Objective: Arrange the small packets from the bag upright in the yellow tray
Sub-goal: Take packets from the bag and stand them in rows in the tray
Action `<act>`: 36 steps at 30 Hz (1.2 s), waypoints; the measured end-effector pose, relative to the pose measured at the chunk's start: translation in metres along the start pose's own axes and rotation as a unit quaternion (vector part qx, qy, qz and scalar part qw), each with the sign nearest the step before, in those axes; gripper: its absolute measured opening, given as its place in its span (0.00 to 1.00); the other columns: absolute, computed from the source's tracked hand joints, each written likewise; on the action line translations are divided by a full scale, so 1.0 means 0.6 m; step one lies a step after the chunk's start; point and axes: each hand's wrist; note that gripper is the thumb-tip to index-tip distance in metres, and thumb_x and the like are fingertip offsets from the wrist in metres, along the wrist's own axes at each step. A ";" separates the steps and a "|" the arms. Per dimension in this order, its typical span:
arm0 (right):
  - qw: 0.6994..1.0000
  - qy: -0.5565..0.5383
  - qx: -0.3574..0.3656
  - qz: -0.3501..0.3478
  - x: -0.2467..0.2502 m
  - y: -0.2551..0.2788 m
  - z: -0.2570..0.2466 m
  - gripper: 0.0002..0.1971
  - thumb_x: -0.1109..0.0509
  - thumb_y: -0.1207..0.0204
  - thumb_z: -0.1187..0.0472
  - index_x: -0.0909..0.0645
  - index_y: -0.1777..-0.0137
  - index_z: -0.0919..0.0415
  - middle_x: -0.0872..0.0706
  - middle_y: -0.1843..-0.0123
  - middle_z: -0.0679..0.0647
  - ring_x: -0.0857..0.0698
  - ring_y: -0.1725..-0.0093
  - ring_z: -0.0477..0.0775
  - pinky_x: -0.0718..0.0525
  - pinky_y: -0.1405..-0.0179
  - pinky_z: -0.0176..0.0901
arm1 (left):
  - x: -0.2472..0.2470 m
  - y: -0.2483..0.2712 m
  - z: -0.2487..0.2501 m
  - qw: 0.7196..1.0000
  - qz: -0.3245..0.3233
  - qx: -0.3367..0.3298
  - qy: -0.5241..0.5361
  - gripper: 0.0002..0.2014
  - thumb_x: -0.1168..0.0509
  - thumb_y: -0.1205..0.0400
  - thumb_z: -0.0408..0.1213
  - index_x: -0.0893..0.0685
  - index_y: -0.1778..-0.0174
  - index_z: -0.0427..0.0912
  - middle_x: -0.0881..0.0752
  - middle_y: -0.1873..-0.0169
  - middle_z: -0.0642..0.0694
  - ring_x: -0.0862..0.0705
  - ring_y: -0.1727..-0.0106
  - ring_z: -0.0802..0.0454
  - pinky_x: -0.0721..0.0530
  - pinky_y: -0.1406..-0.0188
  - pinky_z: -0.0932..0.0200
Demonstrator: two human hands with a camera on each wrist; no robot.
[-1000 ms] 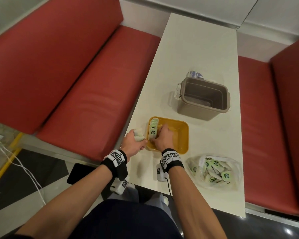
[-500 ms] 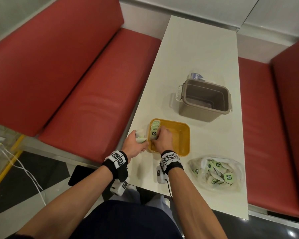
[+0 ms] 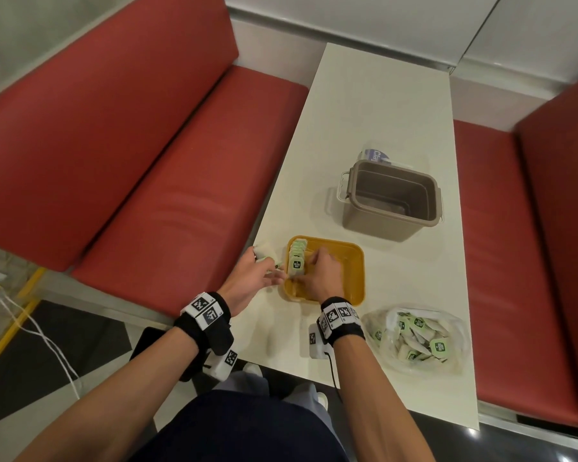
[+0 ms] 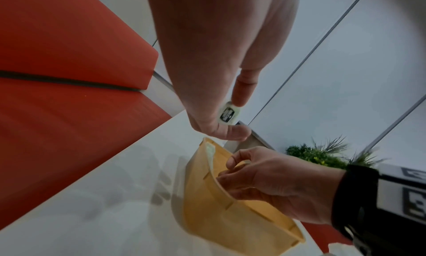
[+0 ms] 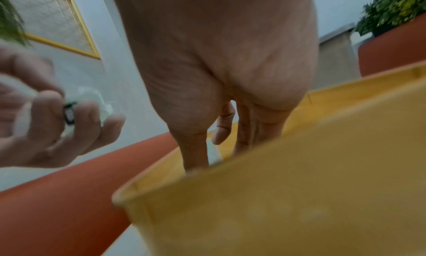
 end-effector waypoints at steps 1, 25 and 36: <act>1.000 -0.006 0.008 0.018 0.007 0.004 -0.003 0.30 0.06 0.34 0.57 0.25 0.44 0.56 0.15 0.43 0.54 0.16 0.48 0.56 0.22 0.55 0.47 | 0.000 0.004 0.004 1.000 -0.007 -0.005 0.009 0.15 0.43 0.09 0.23 0.25 0.26 0.32 0.12 0.43 0.30 0.07 0.52 0.41 0.08 0.46 0.48; 0.951 -0.274 0.136 -0.036 0.141 0.101 -0.066 0.09 0.22 0.13 0.54 0.14 0.49 0.58 0.06 0.54 0.53 0.06 0.52 0.57 0.05 0.47 0.66 | -0.040 0.062 0.046 0.994 -0.033 -0.083 0.067 0.15 0.22 0.15 0.34 0.18 0.36 0.36 0.07 0.47 0.38 0.05 0.46 0.30 0.06 0.53 0.53; 0.960 -0.032 0.276 0.022 0.183 0.067 -0.090 0.05 0.24 0.12 0.53 0.07 0.47 0.46 0.13 0.59 0.42 0.15 0.57 0.41 0.21 0.57 0.37 | -0.047 0.050 0.030 0.996 -0.078 -0.050 -0.010 0.17 0.29 0.09 0.41 0.19 0.28 0.37 0.10 0.52 0.39 0.09 0.52 0.42 0.13 0.52 0.51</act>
Point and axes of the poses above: each hand's wrist, its own y-axis away from the middle knuckle, its own x-axis out of the back of the hand, z = x × y
